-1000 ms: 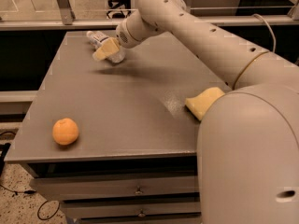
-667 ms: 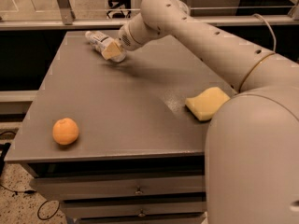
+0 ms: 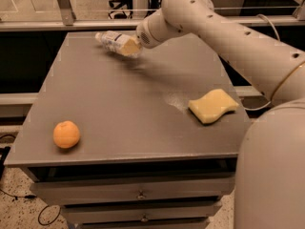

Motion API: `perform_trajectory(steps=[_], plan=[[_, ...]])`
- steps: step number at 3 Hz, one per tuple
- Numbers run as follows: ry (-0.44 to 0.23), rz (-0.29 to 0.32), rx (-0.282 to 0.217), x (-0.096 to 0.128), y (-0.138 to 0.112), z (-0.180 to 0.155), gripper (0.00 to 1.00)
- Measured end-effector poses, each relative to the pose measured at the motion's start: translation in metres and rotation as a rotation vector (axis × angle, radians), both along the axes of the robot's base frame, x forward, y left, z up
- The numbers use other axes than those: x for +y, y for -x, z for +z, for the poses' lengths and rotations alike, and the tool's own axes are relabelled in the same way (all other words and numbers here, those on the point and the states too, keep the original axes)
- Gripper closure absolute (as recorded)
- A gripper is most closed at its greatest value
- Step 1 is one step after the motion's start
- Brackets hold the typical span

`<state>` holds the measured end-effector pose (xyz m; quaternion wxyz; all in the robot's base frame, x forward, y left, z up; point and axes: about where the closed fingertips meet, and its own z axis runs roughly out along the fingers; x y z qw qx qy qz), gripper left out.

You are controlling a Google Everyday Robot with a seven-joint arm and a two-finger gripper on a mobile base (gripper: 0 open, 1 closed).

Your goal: Move blue plastic bottle near sponge

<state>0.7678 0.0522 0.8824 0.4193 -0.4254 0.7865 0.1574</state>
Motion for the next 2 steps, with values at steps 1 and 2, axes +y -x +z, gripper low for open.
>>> perform_trajectory(steps=[1, 2], plan=[[0.023, -0.014, -0.018, -0.065, 0.021, 0.024, 1.00], [0.014, -0.026, 0.029, -0.106, 0.042, 0.022, 1.00]])
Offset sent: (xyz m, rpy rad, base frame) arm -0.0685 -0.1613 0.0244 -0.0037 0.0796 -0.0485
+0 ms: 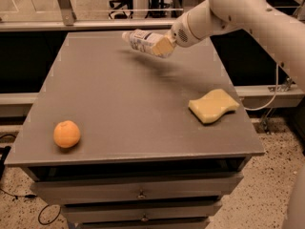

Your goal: Move blue plastic bottle near sponge

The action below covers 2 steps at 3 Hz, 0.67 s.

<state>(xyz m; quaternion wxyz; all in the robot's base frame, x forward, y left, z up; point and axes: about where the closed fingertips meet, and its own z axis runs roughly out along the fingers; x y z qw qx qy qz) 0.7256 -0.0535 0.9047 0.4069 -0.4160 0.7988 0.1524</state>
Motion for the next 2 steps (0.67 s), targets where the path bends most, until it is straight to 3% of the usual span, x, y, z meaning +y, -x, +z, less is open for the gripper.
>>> perform_trajectory(steps=[2], plan=[[0.002, -0.021, 0.172, -0.067, 0.064, -0.028, 1.00]])
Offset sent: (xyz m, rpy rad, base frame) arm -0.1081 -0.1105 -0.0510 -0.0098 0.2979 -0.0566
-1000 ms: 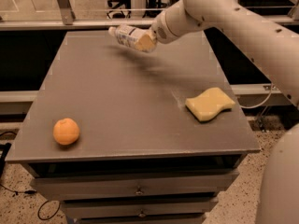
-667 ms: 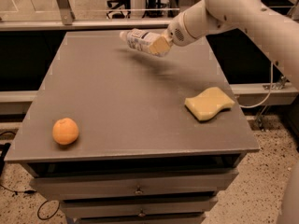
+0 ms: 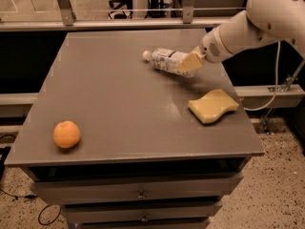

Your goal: Move blue plastic bottle near sponge

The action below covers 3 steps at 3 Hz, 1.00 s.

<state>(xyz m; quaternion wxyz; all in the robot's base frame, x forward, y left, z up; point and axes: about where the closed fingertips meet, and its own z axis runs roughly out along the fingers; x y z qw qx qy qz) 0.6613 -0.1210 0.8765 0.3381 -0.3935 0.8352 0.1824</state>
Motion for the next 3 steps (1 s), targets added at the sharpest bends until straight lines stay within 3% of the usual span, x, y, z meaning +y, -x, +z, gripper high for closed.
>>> perform_trajectory(steps=[1, 3], plan=[[0.015, -0.024, 0.085, -0.027, 0.031, -0.016, 0.97], [0.053, -0.042, 0.152, -0.045, 0.053, -0.024, 0.56]])
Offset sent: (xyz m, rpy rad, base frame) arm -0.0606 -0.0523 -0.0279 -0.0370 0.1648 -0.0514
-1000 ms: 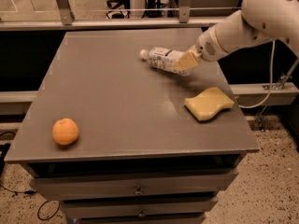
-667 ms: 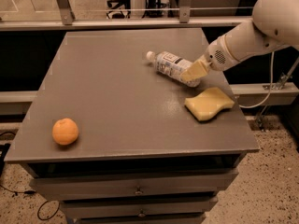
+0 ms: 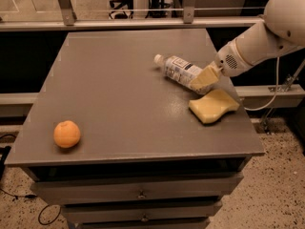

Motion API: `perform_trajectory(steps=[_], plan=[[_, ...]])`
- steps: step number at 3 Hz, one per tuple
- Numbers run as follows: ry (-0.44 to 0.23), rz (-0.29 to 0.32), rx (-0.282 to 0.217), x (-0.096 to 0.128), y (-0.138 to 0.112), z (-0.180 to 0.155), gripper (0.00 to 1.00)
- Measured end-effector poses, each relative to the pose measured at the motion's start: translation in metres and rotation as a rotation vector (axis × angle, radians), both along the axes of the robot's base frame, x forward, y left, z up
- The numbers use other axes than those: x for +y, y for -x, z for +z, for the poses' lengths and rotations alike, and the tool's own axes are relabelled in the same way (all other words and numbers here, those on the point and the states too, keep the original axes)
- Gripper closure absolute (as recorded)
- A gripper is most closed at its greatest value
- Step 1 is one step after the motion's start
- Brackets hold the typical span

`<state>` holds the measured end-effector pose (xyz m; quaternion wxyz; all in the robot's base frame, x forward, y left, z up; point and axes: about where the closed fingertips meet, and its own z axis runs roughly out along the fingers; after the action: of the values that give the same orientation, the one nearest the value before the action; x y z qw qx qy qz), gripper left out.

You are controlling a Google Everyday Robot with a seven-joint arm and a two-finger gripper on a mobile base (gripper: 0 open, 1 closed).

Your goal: Move blue plastic bottle near sponge

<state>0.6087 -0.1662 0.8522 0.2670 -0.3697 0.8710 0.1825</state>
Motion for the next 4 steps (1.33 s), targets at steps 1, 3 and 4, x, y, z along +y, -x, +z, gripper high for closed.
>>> perform_trajectory(steps=[1, 3, 4], plan=[[0.017, -0.002, 0.008, -0.004, 0.002, 0.002, 0.33], [0.037, 0.001, 0.009, -0.006, 0.001, 0.007, 0.00], [0.039, -0.007, -0.007, -0.011, 0.001, 0.014, 0.00]])
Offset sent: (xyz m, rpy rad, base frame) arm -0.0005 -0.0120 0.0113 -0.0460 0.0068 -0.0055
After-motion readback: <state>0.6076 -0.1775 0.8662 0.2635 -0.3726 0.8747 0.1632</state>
